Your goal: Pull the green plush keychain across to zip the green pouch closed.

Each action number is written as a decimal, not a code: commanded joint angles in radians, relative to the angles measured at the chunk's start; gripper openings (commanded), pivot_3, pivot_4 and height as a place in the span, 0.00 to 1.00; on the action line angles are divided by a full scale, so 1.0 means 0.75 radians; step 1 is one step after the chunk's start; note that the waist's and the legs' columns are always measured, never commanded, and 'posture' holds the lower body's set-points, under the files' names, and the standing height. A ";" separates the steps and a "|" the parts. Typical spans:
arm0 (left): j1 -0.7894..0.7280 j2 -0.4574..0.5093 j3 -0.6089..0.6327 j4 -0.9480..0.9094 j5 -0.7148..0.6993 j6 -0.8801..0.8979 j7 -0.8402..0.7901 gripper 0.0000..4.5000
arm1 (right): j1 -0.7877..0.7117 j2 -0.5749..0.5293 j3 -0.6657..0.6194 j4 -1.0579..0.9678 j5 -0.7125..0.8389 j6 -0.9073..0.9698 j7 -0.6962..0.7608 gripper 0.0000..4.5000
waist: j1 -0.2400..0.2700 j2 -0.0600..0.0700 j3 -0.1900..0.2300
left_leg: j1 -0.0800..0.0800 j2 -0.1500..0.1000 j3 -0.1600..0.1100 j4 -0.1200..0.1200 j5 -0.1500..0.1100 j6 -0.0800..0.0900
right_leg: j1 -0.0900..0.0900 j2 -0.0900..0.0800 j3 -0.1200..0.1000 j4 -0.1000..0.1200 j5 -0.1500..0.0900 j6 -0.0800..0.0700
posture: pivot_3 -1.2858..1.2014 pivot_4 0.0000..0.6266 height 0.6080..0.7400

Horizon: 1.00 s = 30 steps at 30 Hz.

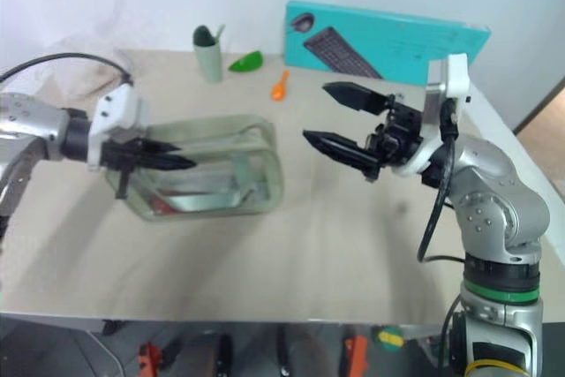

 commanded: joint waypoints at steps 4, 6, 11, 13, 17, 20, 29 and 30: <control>-0.070 -0.064 -0.054 0.028 0.039 -0.046 -0.028 0.01 | 0.009 -0.005 0.012 -0.076 0.001 -0.021 -0.009 1.00 | -0.001 0.000 0.000 | 0.000 0.000 -0.001 0.000 0.000 0.000 | 0.000 0.000 0.000 0.000 0.000 0.000 | 0.52 0.24 1.00; -0.064 -0.069 -0.061 0.038 0.039 -0.024 -0.038 0.08 | 0.029 -0.012 0.021 -0.083 -0.010 -0.026 0.003 1.00 | -0.001 0.000 0.000 | 0.000 0.000 -0.001 0.000 0.000 0.000 | 0.000 0.000 0.000 0.000 0.000 0.000 | 0.52 0.24 1.00; -0.082 -0.122 -0.029 0.069 0.049 0.003 0.044 0.47 | 0.048 -0.014 0.053 -0.095 -0.037 -0.031 0.006 1.00 | -0.001 0.001 0.000 | 0.002 0.000 -0.001 0.000 0.000 0.000 | 0.001 0.000 0.001 0.000 0.000 0.001 | 0.52 0.24 1.00; -0.111 -0.173 0.009 0.126 0.075 -0.029 0.138 0.61 | 0.042 -0.009 0.068 -0.092 -0.045 -0.028 0.007 1.00 | 0.000 0.001 -0.001 | 0.003 0.000 -0.002 0.000 0.001 0.001 | 0.002 0.000 0.000 0.000 0.001 0.001 | 0.52 0.24 1.00; -0.136 -0.217 0.102 0.174 -0.001 0.040 0.203 0.61 | 0.035 -0.012 0.091 -0.086 -0.057 -0.031 0.012 1.00 | -0.001 0.001 0.000 | 0.003 0.000 -0.002 0.000 0.002 0.003 | 0.003 0.001 0.001 0.000 0.002 0.002 | 0.52 0.24 1.00; -0.152 -0.228 0.253 0.290 -0.031 0.037 0.324 0.61 | 0.037 -0.027 0.135 -0.078 -0.101 -0.031 0.037 1.00 | -0.003 0.001 0.000 | 0.003 0.000 -0.003 0.000 0.002 0.003 | 0.003 0.002 0.001 0.000 0.002 0.002 | 0.52 0.24 1.00; 0.339 -0.128 0.684 0.066 -0.324 0.162 0.343 0.61 | 0.003 -0.030 0.255 0.036 -0.330 -0.124 0.041 1.00 | -0.030 0.002 -0.001 | 0.004 0.006 -0.004 -0.003 0.002 0.003 | 0.002 0.002 0.003 0.000 0.001 0.001 | 0.52 0.24 1.00; 0.391 -0.124 0.706 0.032 -0.356 0.199 0.363 0.61 | -0.003 -0.028 0.254 0.043 -0.330 -0.125 0.048 1.00 | -0.029 0.002 -0.001 | 0.003 0.006 -0.004 -0.003 0.002 0.002 | 0.001 0.002 0.002 0.000 0.001 0.001 | 0.52 0.24 1.00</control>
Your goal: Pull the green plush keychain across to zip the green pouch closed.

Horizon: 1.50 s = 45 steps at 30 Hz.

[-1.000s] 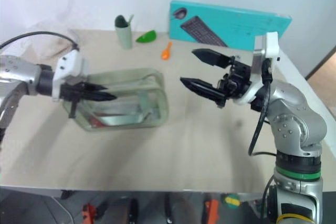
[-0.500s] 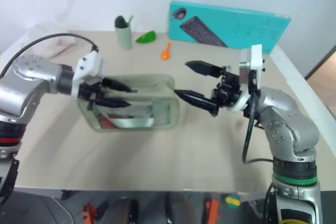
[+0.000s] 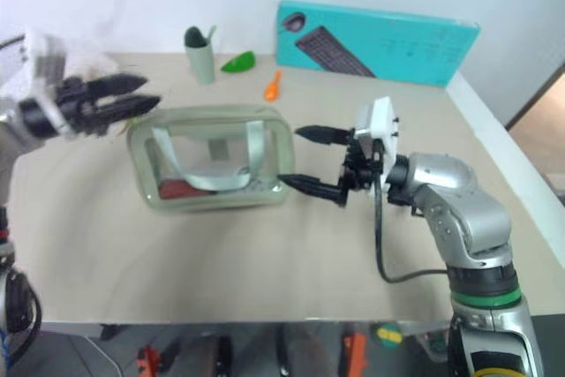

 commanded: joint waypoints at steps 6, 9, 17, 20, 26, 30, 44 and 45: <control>0.249 0.031 0.205 -0.271 -0.252 0.198 0.116 0.61 | -0.076 -0.003 -0.017 0.024 -0.008 -0.038 0.041 1.00 | 0.014 -0.002 0.001 | -0.001 -0.004 -0.003 0.003 0.002 -0.001 | 0.001 -0.005 -0.003 0.000 0.002 0.003 | 0.52 0.24 1.00; 0.377 0.052 0.318 -0.348 -0.350 0.260 0.130 0.61 | -0.080 -0.004 -0.021 0.023 0.001 -0.033 0.051 1.00 | 0.011 -0.002 0.001 | 0.001 -0.005 -0.002 0.003 0.002 -0.001 | 0.003 -0.006 -0.002 0.000 0.002 0.003 | 0.52 0.24 1.00; 0.562 0.092 0.588 -0.393 -0.604 0.383 0.179 0.61 | -0.092 0.003 -0.011 0.044 -0.013 -0.044 0.059 1.00 | 0.010 -0.002 0.001 | 0.002 -0.003 -0.004 0.001 0.002 -0.001 | 0.002 -0.003 -0.003 0.000 0.001 0.002 | 0.52 0.24 1.00; 0.679 0.096 0.686 -0.447 -0.692 0.416 0.168 0.61 | -0.103 0.005 0.015 0.072 -0.054 -0.066 0.061 1.00 | 0.007 -0.002 0.001 | 0.002 -0.002 -0.003 0.001 0.002 -0.001 | 0.002 -0.003 -0.003 0.000 0.001 0.001 | 0.52 0.24 1.00; 0.768 0.078 0.770 -0.504 -0.910 0.441 0.242 0.61 | -0.134 0.025 0.088 0.156 -0.168 -0.137 0.076 1.00 | 0.010 -0.002 0.001 | 0.002 -0.002 -0.004 0.001 0.002 -0.001 | 0.002 -0.003 -0.004 0.000 0.000 -0.001 | 0.52 0.24 1.00; 0.784 0.083 0.729 -0.594 -1.041 0.439 0.313 0.61 | -0.156 0.044 0.133 0.216 -0.234 -0.184 0.093 1.00 | 0.014 -0.002 0.001 | 0.002 -0.003 -0.004 0.001 0.002 -0.001 | 0.002 -0.003 -0.003 0.000 0.000 0.000 | 0.52 0.24 1.00; 0.908 -0.006 0.631 -0.626 -1.052 0.320 0.436 0.62 | -0.136 0.053 0.149 0.269 -0.291 -0.260 0.162 0.12 | 0.015 -0.002 0.001 | 0.003 -0.002 -0.003 -0.002 0.002 -0.002 | 0.002 -0.002 -0.003 0.000 -0.001 -0.003 | 0.52 0.24 1.00; 0.910 -0.017 0.632 -0.609 -1.039 0.302 0.449 0.62 | -0.137 0.053 0.150 0.272 -0.296 -0.262 0.166 0.05 | 0.016 -0.002 0.001 | 0.003 -0.002 -0.003 -0.002 0.002 -0.002 | 0.002 -0.002 -0.003 0.000 -0.001 -0.003 | 0.52 0.24 1.00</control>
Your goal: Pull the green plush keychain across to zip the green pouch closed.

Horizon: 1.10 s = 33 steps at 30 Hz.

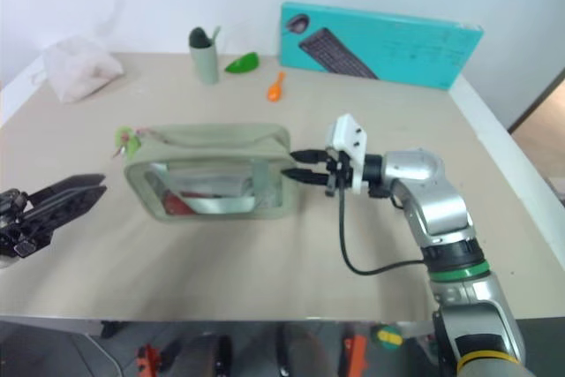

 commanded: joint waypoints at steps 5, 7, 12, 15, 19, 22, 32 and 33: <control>-0.062 -0.054 -0.014 0.214 0.141 -0.133 0.196 0.62 | -0.004 -0.012 -0.016 -0.039 -0.007 -0.033 0.026 0.00 | 0.001 0.000 0.000 | 0.000 0.000 0.000 0.000 0.000 0.000 | 0.000 0.000 0.000 0.000 0.000 0.000 | 0.52 0.24 1.00; -0.114 -0.058 -0.063 0.289 0.226 -0.156 0.274 0.62 | -0.006 -0.009 -0.012 -0.034 -0.017 -0.034 0.024 0.00 | 0.003 0.000 0.000 | 0.000 0.000 -0.001 0.000 0.000 0.000 | 0.000 0.001 -0.001 0.000 0.000 0.000 | 0.52 0.24 1.00; -0.277 -0.085 -0.181 0.453 0.335 -0.153 0.410 0.62 | 0.001 -0.009 -0.005 -0.055 -0.011 -0.010 0.033 0.00 | 0.004 0.000 0.000 | 0.001 0.000 0.001 0.000 0.000 0.000 | 0.001 0.000 0.000 0.000 0.001 0.001 | 0.52 0.24 1.00; -0.353 -0.106 -0.232 0.483 0.352 -0.147 0.414 0.62 | 0.010 -0.010 -0.005 -0.067 -0.013 -0.009 0.030 0.00 | 0.002 -0.001 0.000 | 0.001 0.000 0.002 0.000 0.000 0.000 | 0.001 0.000 0.001 0.000 0.001 0.001 | 0.52 0.24 1.00; -0.438 -0.139 -0.299 0.499 0.355 -0.135 0.409 0.62 | 0.028 -0.015 -0.012 -0.087 -0.018 -0.005 0.013 0.00 | 0.000 -0.001 0.000 | 0.001 0.000 0.002 -0.001 0.000 0.000 | 0.001 0.000 0.001 0.000 0.001 0.001 | 0.52 0.24 1.00; -0.481 -0.144 -0.310 0.504 0.308 -0.093 0.373 0.62 | 0.053 -0.025 -0.022 -0.114 -0.016 0.004 -0.001 0.00 | -0.002 -0.001 0.000 | 0.001 0.001 0.002 -0.001 0.000 0.000 | 0.001 0.000 0.001 0.000 0.001 0.001 | 0.52 0.24 1.00; -0.506 -0.132 -0.371 0.599 0.376 -0.047 0.262 0.62 | 0.086 -0.040 -0.039 -0.155 -0.007 0.022 -0.038 0.00 | -0.003 -0.001 0.000 | 0.002 0.001 0.002 -0.001 0.000 -0.001 | 0.001 0.001 0.001 0.000 0.001 0.001 | 0.52 0.24 1.00; -0.513 -0.137 -0.374 0.616 0.387 -0.057 0.250 0.57 | 0.086 -0.040 -0.038 -0.156 -0.008 0.022 -0.041 0.00 | -0.002 -0.001 0.000 | 0.002 0.000 0.002 -0.001 0.000 -0.001 | 0.001 0.001 0.001 0.000 0.001 0.001 | 0.52 0.24 1.00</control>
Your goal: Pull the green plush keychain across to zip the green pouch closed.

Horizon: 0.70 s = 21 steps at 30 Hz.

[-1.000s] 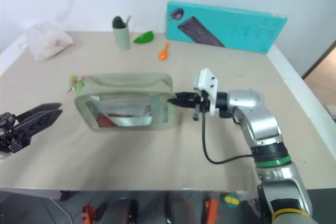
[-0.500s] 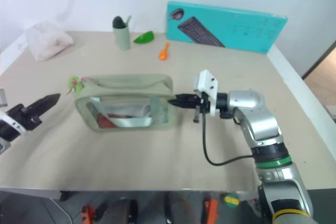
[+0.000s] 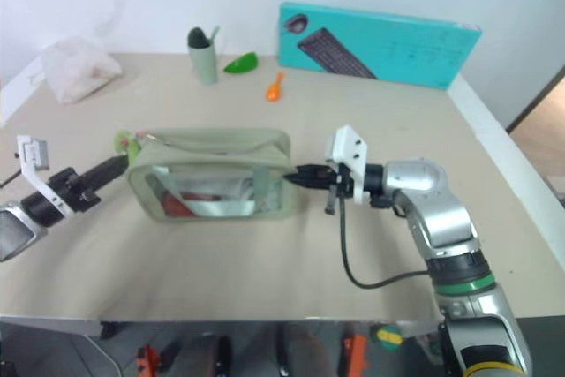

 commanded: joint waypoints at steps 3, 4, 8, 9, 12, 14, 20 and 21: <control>-0.049 -0.002 0.003 0.066 0.042 -0.045 -0.096 0.37 | -0.001 -0.017 -0.031 -0.046 0.005 0.001 -0.012 0.00 | 0.000 0.000 0.000 | 0.000 0.000 0.000 0.000 0.000 0.000 | 0.000 0.000 0.000 0.000 0.000 0.000 | 0.52 0.24 1.00; -0.059 -0.004 0.005 0.067 0.042 -0.049 -0.108 0.30 | -0.001 -0.019 -0.030 -0.047 0.004 0.001 -0.012 0.00 | 0.000 0.000 0.000 | 0.000 0.000 0.000 0.000 0.000 0.000 | 0.000 0.000 0.000 0.000 0.000 0.000 | 0.52 0.24 1.00; -0.106 -0.012 0.044 0.061 0.010 -0.056 -0.113 0.01 | 0.001 -0.023 -0.030 -0.045 0.002 0.002 -0.014 0.00 | 0.001 0.000 0.000 | 0.000 0.000 0.000 0.000 0.000 0.000 | 0.000 0.000 0.000 0.000 0.000 0.000 | 0.52 0.24 1.00; -0.117 -0.015 0.055 0.063 0.003 -0.061 -0.112 0.01 | 0.001 -0.024 -0.030 -0.044 0.002 0.002 -0.014 0.00 | 0.001 0.000 0.000 | 0.000 0.000 0.000 0.000 0.000 0.000 | 0.000 0.000 0.000 0.000 0.000 0.000 | 0.52 0.24 1.00; -0.166 -0.024 0.077 0.054 -0.022 -0.069 -0.107 0.01 | -0.006 -0.021 -0.026 -0.035 0.000 -0.001 -0.012 0.00 | 0.001 0.000 0.000 | 0.000 -0.001 0.000 0.000 0.000 0.000 | 0.000 0.000 0.000 0.000 0.000 0.000 | 0.52 0.24 1.00; -0.204 -0.029 0.079 0.017 -0.053 -0.058 -0.094 0.01 | -0.014 -0.017 -0.021 -0.027 -0.004 -0.005 -0.011 0.00 | 0.003 0.000 0.000 | -0.001 -0.001 0.000 0.000 0.000 0.000 | 0.000 0.000 0.000 0.000 0.000 0.000 | 0.52 0.24 1.00; -0.334 -0.022 -0.051 -0.188 -0.132 0.026 -0.064 0.01 | -0.023 -0.009 -0.015 -0.016 -0.007 -0.013 -0.007 0.00 | 0.003 -0.001 0.000 | -0.002 -0.002 -0.001 0.001 0.000 0.000 | 0.000 -0.002 0.000 0.000 0.001 0.001 | 0.52 0.24 1.00; -0.346 -0.010 -0.095 -0.221 -0.117 0.045 -0.070 0.01 | -0.024 -0.008 -0.015 -0.015 -0.007 -0.014 -0.007 0.00 | 0.002 -0.001 0.000 | -0.002 -0.002 -0.001 0.001 0.000 0.000 | 0.000 -0.002 0.000 0.000 0.001 0.001 | 0.52 0.24 1.00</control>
